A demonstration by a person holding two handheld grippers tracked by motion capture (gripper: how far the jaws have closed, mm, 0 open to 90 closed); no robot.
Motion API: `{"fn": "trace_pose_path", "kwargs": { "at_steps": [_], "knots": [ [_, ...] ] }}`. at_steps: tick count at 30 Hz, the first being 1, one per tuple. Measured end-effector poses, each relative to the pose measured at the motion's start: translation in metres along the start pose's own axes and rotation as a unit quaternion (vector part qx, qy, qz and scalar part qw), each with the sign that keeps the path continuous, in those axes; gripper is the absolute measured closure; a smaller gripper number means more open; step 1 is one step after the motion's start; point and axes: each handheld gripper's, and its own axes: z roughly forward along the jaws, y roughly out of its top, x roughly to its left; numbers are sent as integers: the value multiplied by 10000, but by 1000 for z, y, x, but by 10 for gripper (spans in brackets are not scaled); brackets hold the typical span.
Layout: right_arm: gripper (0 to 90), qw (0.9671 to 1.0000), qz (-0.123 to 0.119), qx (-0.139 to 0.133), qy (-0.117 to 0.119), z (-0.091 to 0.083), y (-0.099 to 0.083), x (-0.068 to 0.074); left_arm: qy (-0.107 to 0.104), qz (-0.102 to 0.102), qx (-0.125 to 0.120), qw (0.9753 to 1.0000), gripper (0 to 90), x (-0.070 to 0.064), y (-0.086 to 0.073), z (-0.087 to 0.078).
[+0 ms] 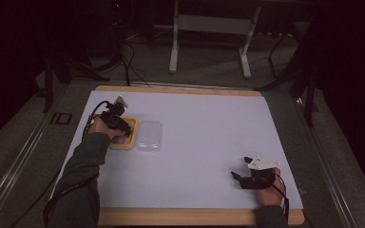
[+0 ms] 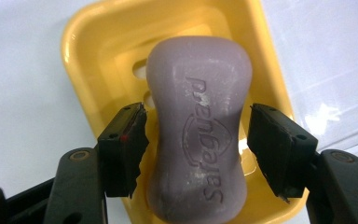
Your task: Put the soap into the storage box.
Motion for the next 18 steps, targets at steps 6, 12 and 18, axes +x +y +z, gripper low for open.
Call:
{"fn": "trace_pose_path", "kwargs": {
  "at_steps": [6, 12, 18],
  "knots": [
    [215, 10000, -1, 2, -1, 0, 0, 0, 23, 41, -102, 9999, 365, 0, -4, -4],
    [214, 10000, -3, 2, -3, 0, 0, 0, -79, -27, -272, 9996, 353, 1, -8, -8],
    [214, 10000, -4, 1, -2, 0, 0, 0, -166, 52, -656, 9977, 355, -4, -13, -16]
  ]
}}
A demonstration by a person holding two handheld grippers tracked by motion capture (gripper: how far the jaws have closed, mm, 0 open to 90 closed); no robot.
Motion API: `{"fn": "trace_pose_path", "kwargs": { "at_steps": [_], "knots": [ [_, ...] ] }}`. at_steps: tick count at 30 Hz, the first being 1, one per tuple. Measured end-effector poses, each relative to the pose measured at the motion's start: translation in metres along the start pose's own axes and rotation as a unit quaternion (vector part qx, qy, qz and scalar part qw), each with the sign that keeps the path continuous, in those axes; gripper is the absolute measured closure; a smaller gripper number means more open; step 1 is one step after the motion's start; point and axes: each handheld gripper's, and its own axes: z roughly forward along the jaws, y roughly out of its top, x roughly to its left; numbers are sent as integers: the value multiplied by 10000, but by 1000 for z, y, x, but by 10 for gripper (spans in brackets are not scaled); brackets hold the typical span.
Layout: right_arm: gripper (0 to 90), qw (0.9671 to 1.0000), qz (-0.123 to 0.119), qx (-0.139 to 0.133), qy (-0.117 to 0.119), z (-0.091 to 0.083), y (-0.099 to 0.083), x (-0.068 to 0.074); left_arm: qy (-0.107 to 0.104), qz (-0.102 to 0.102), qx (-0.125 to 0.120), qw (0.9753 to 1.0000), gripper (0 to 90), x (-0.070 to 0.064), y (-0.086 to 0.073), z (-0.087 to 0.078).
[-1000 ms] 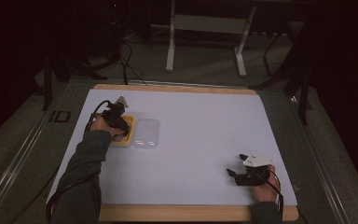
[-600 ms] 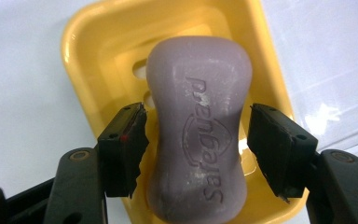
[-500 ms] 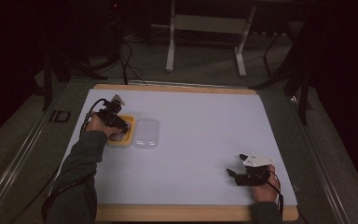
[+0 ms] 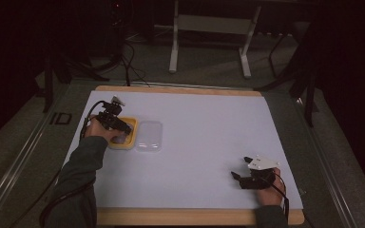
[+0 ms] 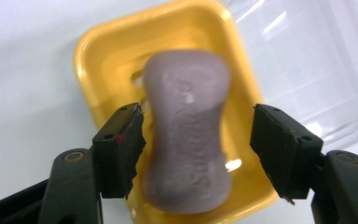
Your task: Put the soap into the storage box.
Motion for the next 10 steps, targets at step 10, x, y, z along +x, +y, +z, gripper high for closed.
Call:
{"fn": "trace_pose_path", "kwargs": {
  "at_steps": [10],
  "knots": [
    [213, 10000, 3, -1, 6, 0, 0, 0, 88, 360, -216, 9991, 352, -20, -4, -3]
  ]
}}
